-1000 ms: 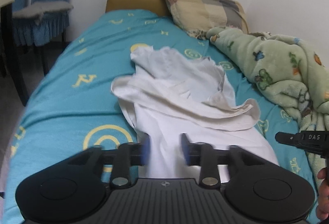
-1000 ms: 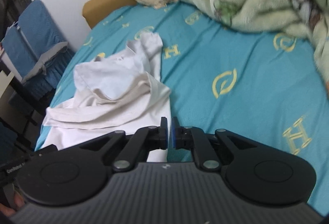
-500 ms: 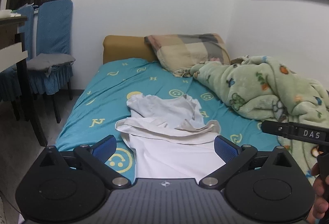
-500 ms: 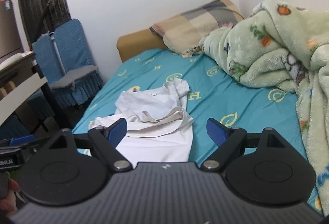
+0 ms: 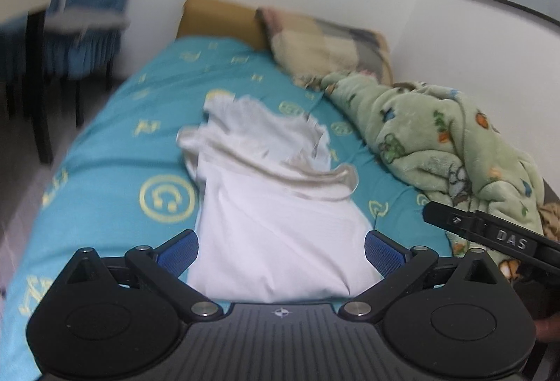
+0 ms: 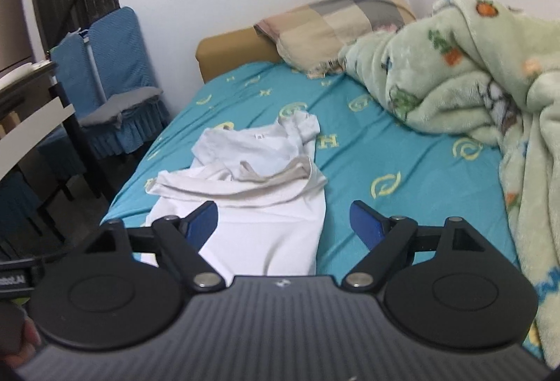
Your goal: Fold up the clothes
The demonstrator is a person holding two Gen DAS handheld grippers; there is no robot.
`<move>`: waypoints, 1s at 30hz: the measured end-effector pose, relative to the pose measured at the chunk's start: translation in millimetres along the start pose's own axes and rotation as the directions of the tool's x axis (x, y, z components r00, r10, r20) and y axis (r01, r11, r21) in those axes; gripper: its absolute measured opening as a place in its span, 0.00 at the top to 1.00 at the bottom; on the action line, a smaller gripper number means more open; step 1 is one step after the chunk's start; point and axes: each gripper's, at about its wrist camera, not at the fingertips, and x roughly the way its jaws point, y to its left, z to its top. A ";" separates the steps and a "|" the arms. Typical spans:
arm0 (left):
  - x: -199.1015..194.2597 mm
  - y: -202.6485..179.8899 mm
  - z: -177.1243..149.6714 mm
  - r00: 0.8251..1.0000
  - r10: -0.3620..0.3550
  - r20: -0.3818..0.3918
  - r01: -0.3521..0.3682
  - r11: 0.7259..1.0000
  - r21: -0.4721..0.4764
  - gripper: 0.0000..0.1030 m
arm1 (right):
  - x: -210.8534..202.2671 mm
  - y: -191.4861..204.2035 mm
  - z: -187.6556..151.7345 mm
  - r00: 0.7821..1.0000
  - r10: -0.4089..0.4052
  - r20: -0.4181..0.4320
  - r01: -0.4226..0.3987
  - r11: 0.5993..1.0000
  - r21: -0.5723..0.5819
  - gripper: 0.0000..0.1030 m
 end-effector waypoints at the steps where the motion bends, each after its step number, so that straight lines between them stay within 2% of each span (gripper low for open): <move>1: 4.9 5.6 -1.6 1.000 -0.013 -0.021 0.012 0.999 -0.037 0.02 | 2.1 -1.2 -0.4 1.000 0.001 -0.014 0.000 1.000 0.013 0.19; 3: 18.3 19.1 -5.8 0.996 -0.051 -0.067 0.041 0.990 -0.135 0.04 | 8.3 -6.1 -4.9 0.997 0.022 -0.068 -0.016 0.997 0.078 0.19; 6: 43.9 41.3 -15.2 0.985 -0.104 -0.141 0.058 0.953 -0.298 0.06 | 19.7 -16.4 -14.9 0.982 0.089 -0.169 -0.050 0.974 0.221 0.19; 7: 52.9 48.7 -18.9 0.979 -0.123 -0.164 0.059 0.935 -0.350 0.07 | 26.5 -24.2 -20.4 0.967 0.155 -0.204 -0.086 0.945 0.314 0.19; 9: 71.6 63.1 -26.2 0.965 -0.174 -0.194 0.068 0.886 -0.458 0.08 | 42.3 -39.4 -37.4 0.925 0.285 -0.252 -0.121 0.847 0.517 0.19; 11: 89.3 76.5 -32.3 0.954 -0.232 -0.192 0.087 0.823 -0.561 0.11 | 55.9 -52.9 -58.1 0.901 0.325 -0.286 -0.055 0.741 0.670 0.19; 12: 96.3 82.3 -34.3 0.952 -0.247 -0.182 0.091 0.793 -0.602 0.12 | 62.2 -58.9 -68.1 0.891 0.341 -0.300 -0.017 0.685 0.729 0.23; 14: 107.0 92.3 -36.8 0.952 -0.263 -0.158 0.094 0.740 -0.666 0.16 | 71.8 -65.3 -80.9 0.886 0.330 -0.325 0.043 0.640 0.767 0.25; 17: 112.3 102.1 -37.6 0.962 -0.246 -0.121 0.088 0.694 -0.715 0.28 | 83.0 -69.1 -90.0 0.893 0.331 -0.306 0.055 0.595 0.802 0.30; 19: 112.9 107.8 -41.0 0.966 -0.236 -0.106 0.083 0.672 -0.736 0.35 | 88.7 -66.9 -90.8 0.898 0.324 -0.298 0.052 0.594 0.803 0.48; 20: 112.4 109.4 -42.0 0.967 -0.230 -0.106 0.078 0.669 -0.739 0.41 | 91.3 -65.2 -90.2 0.901 0.314 -0.299 0.052 0.605 0.794 0.53; 22: 111.5 112.0 -44.5 0.970 -0.218 -0.111 0.065 0.665 -0.744 0.49 | 94.1 -63.1 -89.5 0.908 0.291 -0.301 0.058 0.626 0.778 0.71; 23: 111.0 113.3 -45.9 0.970 -0.215 -0.111 0.061 0.660 -0.749 0.51 | 94.4 -63.7 -88.4 0.912 0.284 -0.297 0.055 0.632 0.773 0.76; 24: 110.1 114.2 -46.7 0.970 -0.215 -0.112 0.059 0.657 -0.752 0.51 | 94.2 -64.3 -87.2 0.915 0.278 -0.291 0.050 0.639 0.768 0.86; 27: 105.5 110.7 -47.1 0.963 -0.243 -0.113 0.079 0.660 -0.747 0.44 | 82.1 -64.1 -75.1 0.934 0.280 -0.223 -0.023 0.670 0.742 0.90; 29: 101.4 101.5 -47.4 0.950 -0.295 -0.099 0.129 0.662 -0.738 0.30 | 71.8 -62.1 -63.3 0.944 0.295 -0.145 -0.099 0.676 0.730 0.90; 30: 101.0 96.2 -47.2 0.941 -0.324 -0.094 0.156 0.664 -0.731 0.26 | 66.4 -59.9 -57.9 0.947 0.303 -0.107 -0.136 0.678 0.722 0.90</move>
